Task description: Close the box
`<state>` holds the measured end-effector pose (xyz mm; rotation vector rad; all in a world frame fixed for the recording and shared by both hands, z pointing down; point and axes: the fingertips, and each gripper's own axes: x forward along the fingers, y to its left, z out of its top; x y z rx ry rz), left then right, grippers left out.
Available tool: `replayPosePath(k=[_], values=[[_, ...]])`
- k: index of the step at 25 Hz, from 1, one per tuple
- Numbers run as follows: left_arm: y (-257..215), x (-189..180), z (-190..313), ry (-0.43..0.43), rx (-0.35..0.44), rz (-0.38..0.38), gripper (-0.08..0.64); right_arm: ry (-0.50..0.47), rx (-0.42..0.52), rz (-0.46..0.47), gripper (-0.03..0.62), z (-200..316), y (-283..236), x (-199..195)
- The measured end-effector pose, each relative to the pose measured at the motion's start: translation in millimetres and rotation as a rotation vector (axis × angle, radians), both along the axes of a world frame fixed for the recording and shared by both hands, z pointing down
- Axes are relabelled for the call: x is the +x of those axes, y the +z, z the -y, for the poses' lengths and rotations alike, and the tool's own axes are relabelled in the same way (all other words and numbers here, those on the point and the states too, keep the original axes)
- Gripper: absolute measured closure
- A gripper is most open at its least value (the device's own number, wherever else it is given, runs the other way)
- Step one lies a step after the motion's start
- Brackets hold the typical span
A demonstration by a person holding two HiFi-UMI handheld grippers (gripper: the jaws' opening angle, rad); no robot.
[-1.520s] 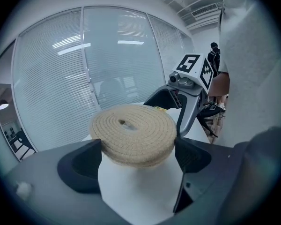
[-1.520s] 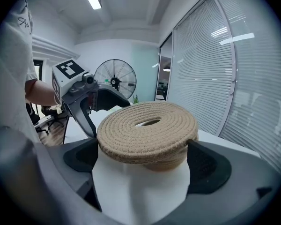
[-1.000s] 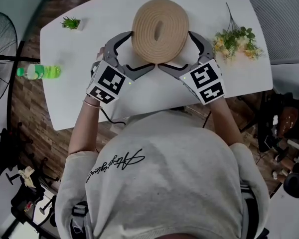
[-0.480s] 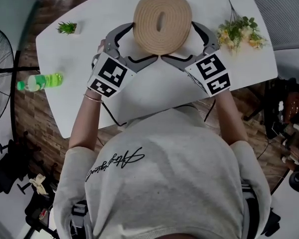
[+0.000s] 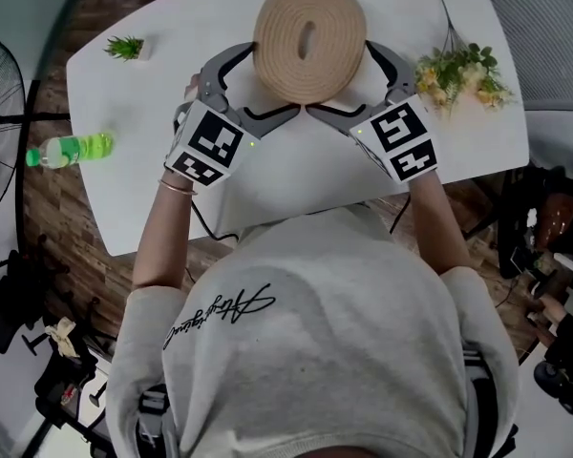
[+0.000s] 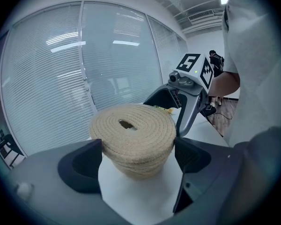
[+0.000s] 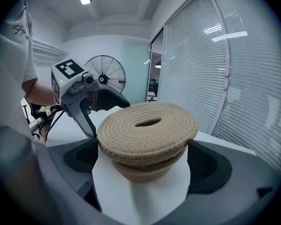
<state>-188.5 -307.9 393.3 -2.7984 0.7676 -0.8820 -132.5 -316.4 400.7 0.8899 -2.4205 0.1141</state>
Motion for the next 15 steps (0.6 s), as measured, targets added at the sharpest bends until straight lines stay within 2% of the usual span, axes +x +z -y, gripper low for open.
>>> replayPosePath(k=[15], values=[[19, 5, 9, -0.025, -0.055, 0.016, 0.084, -0.019, -0.061, 0.018, 0.002, 11, 20, 3]])
